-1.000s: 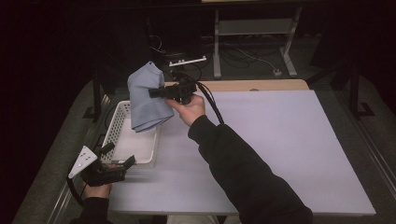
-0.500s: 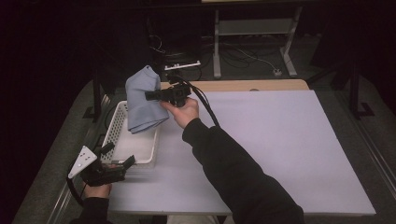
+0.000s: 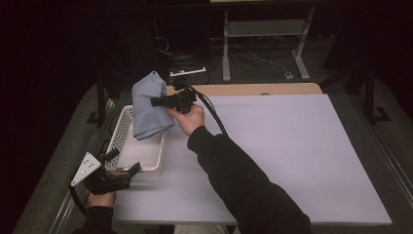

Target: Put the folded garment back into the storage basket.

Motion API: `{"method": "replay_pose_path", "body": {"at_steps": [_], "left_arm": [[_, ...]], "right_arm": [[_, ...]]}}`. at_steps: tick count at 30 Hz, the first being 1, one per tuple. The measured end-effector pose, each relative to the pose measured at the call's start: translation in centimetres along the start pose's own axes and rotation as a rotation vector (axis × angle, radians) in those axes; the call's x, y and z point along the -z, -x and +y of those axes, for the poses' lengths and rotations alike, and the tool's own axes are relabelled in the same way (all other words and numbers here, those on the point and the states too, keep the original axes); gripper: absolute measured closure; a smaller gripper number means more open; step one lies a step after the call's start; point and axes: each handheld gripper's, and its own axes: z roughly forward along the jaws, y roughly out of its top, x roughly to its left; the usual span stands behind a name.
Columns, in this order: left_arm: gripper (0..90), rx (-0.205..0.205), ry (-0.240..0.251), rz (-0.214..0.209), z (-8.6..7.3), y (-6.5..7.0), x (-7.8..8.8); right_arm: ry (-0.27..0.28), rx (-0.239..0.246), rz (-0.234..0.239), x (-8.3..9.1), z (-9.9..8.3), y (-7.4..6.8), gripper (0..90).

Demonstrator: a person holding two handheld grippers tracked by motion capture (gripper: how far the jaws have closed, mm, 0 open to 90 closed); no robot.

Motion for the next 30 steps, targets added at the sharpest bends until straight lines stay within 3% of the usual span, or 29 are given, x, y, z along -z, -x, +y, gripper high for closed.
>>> {"method": "replay_pose_path", "body": {"at_steps": [30], "left_arm": [[0.0,0.003,0.004,0.003,0.0,0.0,0.1]], "right_arm": [[-0.038,-0.038,0.025,-4.1,-2.5,-0.1,73.4]]}}
